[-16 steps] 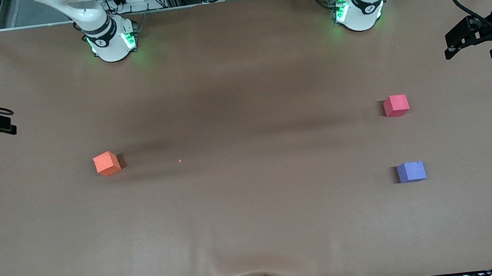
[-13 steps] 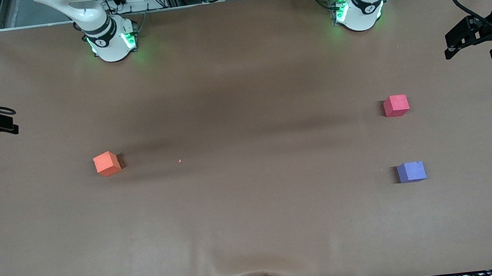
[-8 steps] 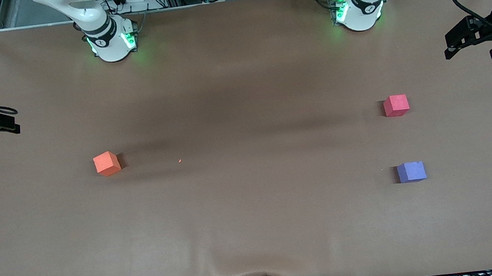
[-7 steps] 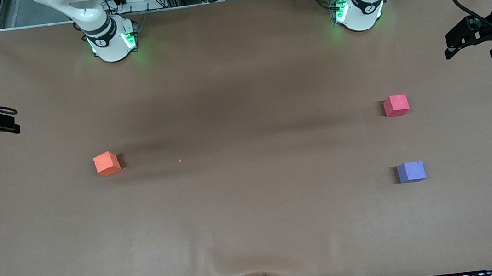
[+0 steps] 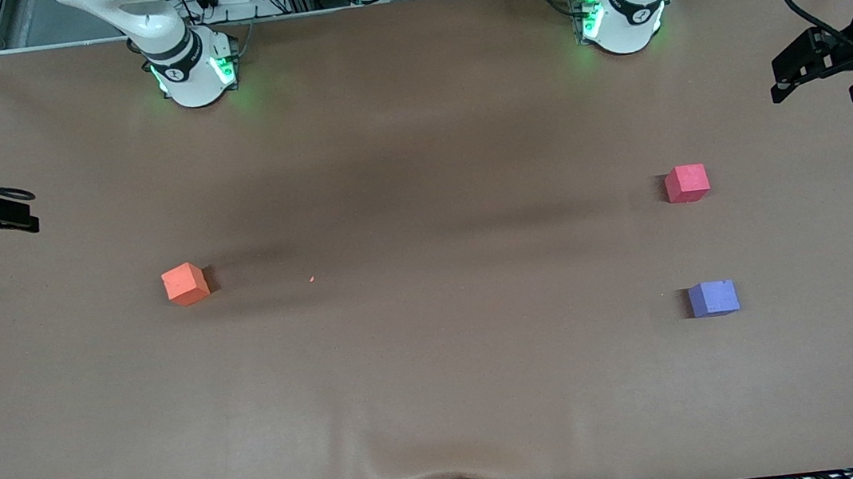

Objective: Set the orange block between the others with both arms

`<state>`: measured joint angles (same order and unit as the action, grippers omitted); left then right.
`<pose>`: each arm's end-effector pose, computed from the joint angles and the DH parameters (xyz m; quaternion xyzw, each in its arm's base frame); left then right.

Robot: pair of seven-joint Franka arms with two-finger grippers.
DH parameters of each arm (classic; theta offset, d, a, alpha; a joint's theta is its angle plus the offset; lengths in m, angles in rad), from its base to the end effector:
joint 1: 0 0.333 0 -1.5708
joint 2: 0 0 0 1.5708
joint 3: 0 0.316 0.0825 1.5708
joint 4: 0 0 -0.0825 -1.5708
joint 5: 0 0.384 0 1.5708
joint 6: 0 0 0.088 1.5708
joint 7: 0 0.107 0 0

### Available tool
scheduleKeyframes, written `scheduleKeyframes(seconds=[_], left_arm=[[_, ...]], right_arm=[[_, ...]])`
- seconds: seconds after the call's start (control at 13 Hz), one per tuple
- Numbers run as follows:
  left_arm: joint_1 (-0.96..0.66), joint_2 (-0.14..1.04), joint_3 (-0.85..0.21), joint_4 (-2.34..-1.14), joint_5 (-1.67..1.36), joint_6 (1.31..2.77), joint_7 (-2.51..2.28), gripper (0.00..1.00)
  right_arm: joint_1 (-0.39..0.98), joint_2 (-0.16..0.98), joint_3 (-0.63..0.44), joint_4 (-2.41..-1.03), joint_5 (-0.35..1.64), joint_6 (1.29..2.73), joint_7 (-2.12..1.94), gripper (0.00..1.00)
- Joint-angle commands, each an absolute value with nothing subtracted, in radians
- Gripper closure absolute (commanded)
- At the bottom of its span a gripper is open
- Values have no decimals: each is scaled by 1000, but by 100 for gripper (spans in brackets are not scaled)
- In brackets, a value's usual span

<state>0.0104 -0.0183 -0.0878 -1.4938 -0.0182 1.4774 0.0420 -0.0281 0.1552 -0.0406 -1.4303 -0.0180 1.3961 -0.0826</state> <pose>0.5375 -0.0443 0.6623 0.9981 -0.0605 0.0008 0.0083 0.5804 -0.0402 0.5877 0.9954 0.0061 -0.0951 0.0049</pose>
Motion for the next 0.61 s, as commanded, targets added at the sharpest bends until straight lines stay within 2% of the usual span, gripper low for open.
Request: scheduleKeyframes(seconds=[0.0,0.54], left_arm=[[18,-21,-89,-1486,-37,1468,48,0],[17,-20,-91,-1485,-35,1471,48,0]], right_arm=[[-20,153,-48,-1439,-25,1394,-63,0],[-11,172,-48,-1445,-25,1400,-48,0]])
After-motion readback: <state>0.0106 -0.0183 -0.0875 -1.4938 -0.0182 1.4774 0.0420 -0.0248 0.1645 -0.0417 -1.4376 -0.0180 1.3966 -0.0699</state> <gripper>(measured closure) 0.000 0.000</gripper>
